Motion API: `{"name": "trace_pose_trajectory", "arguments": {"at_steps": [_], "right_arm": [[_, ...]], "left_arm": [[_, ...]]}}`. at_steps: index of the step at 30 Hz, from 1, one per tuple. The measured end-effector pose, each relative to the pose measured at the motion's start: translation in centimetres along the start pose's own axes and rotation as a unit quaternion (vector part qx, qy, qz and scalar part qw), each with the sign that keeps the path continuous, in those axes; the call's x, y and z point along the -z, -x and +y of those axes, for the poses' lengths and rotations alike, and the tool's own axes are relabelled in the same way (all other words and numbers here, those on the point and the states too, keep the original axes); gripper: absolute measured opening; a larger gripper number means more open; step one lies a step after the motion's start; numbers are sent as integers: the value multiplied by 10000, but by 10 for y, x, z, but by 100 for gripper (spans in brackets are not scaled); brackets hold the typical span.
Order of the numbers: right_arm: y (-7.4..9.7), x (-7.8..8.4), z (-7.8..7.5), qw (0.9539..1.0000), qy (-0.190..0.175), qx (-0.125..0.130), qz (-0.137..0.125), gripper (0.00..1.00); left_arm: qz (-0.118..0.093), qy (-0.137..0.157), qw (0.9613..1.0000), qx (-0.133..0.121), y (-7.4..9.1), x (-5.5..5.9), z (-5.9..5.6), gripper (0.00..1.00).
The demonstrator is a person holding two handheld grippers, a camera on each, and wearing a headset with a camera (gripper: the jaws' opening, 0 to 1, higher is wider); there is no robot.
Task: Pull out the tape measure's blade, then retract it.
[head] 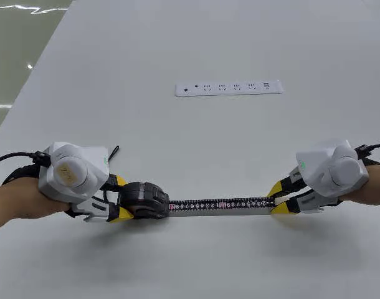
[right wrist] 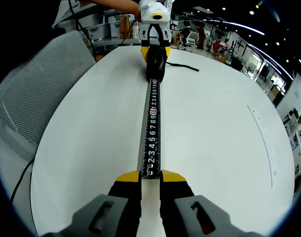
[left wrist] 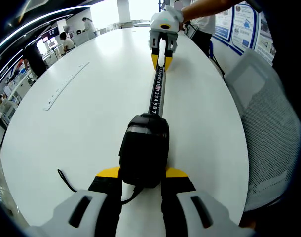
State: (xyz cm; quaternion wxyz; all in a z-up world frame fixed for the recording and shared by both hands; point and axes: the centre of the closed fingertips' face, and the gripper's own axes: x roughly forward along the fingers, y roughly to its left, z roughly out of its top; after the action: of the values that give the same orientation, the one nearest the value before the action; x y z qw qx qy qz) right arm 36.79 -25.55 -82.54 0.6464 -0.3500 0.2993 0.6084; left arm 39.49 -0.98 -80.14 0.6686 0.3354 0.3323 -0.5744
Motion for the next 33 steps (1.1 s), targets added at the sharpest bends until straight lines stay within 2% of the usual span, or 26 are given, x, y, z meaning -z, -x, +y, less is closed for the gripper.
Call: {"name": "trace_pose_trajectory", "arguments": {"at_steps": [33], "right_arm": [[7, 13, 0, 9999, -36, 5, 101, 12]], "left_arm": [[12, 1, 10000, -9, -1, 0, 0, 25]]}}
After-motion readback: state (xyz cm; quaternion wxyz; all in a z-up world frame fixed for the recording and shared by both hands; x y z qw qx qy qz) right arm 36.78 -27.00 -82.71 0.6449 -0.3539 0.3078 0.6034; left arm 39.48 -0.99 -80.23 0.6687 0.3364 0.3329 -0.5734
